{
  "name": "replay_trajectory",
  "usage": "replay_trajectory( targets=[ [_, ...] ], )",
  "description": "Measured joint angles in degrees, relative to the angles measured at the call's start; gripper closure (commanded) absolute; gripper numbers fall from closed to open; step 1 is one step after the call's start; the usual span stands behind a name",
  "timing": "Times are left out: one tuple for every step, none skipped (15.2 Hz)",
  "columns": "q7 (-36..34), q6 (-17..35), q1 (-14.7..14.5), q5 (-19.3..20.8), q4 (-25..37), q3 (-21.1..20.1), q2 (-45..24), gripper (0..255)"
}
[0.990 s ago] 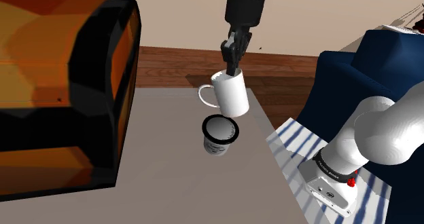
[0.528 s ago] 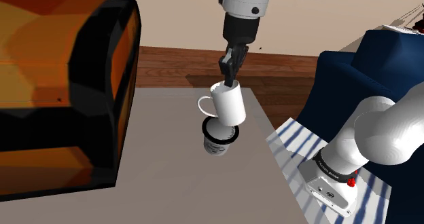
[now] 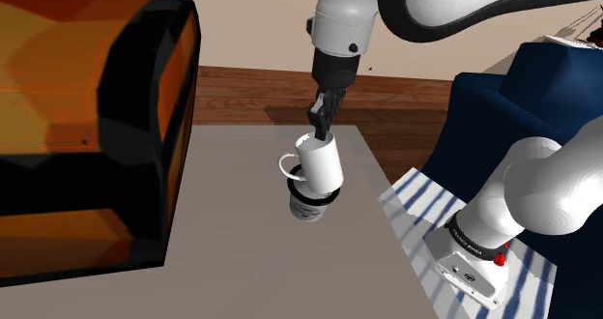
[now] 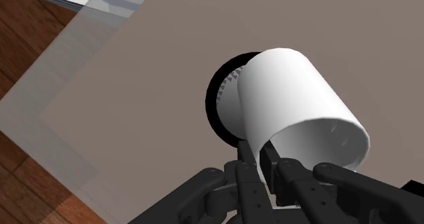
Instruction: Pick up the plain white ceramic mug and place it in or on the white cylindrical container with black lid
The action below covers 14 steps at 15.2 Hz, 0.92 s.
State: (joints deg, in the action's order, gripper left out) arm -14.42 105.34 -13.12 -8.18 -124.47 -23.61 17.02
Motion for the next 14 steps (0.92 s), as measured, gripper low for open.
replay_trajectory(
  targets=[
    [0.0,0.7,0.0,0.0,-0.6,0.0,-0.1,255],
    [-0.1,1.6,-0.1,0.0,-1.3,-0.2,-0.3,255],
    [0.0,2.5,-0.1,-0.1,-2.1,-0.3,-0.3,255],
    [0.1,3.2,0.0,0.0,-2.5,-0.2,-0.3,255],
    [0.0,3.6,0.0,0.0,-2.7,-0.2,-0.4,255],
    [-0.1,3.8,0.0,0.1,-2.6,-0.2,-0.5,255],
    [0.0,4.1,0.0,0.1,-2.8,-0.2,-0.5,255],
    [0.0,4.2,0.0,0.1,-2.9,-0.2,-0.4,255],
    [-0.1,4.2,-0.1,0.1,-2.9,-0.2,-0.4,255],
    [-0.1,4.3,-0.1,0.1,-2.9,-0.2,-0.5,255],
    [-0.1,4.3,-0.1,0.1,-3.0,-0.2,-0.3,255],
    [-0.1,4.2,-0.1,0.1,-3.0,-0.2,-0.3,0],
    [0.0,4.0,-0.1,0.0,-3.1,-0.2,-0.5,0],
    [0.0,3.9,-0.2,0.0,-3.2,-0.2,-0.6,0]
  ],
)
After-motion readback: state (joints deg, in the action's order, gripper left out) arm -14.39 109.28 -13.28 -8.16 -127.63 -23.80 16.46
